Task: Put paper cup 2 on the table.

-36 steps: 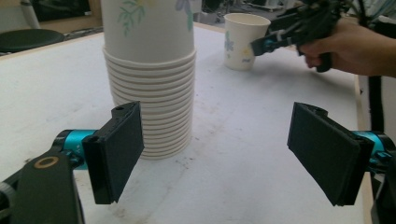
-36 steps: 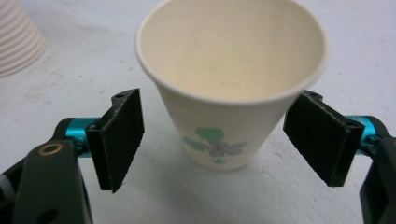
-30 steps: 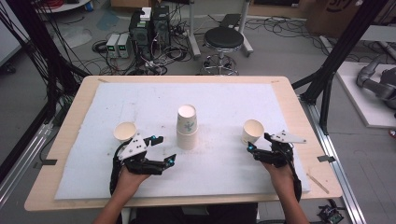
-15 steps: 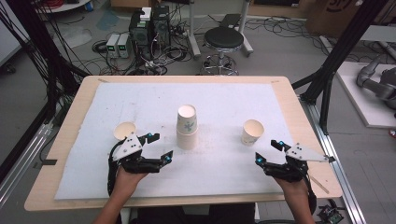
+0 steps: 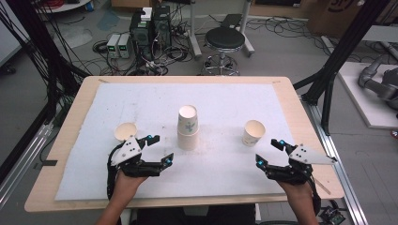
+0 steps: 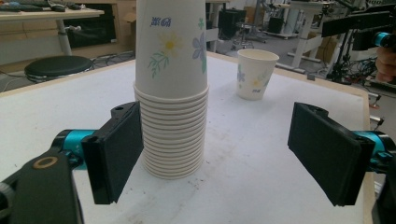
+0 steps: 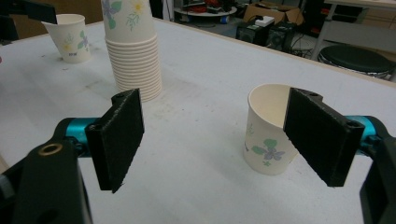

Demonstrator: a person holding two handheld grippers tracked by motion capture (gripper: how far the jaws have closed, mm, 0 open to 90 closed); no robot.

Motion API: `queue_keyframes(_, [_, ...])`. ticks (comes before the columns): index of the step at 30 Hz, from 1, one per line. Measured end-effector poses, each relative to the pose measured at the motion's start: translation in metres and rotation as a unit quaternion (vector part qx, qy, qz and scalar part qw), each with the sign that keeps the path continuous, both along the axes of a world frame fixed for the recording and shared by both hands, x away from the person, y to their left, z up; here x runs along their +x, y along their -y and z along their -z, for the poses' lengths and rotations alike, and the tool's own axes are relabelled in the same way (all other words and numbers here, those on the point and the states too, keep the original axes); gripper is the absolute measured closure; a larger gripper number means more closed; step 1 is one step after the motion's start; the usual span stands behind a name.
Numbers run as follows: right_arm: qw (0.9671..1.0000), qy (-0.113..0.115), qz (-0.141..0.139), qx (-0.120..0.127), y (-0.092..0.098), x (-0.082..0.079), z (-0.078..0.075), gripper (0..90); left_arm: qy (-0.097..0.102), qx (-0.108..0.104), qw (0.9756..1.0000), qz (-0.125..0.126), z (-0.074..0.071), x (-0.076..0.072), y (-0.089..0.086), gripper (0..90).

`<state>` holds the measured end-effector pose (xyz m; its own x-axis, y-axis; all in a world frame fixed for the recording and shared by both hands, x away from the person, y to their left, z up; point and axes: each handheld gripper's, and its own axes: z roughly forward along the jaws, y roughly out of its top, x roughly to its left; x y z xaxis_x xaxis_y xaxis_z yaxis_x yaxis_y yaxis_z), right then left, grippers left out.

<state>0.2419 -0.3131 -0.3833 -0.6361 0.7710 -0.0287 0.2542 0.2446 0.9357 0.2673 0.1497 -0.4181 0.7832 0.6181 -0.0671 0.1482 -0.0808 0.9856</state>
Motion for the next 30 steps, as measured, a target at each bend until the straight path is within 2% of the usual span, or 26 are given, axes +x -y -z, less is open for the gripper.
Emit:
queue_keyframes(10, [0.9999,0.001,-0.003,-0.013,-0.0038,0.0022,0.0004,20.8,0.002,0.000,1.0000,-0.003,-0.0004,-0.0029,-0.0039,18.5])
queue_keyframes(30, [0.9998,0.004,-0.002,-0.019,-0.0029,0.0035,0.0021,20.8,0.005,-0.002,1.0000,-0.005,-0.0008,-0.0018,-0.0047,18.4])
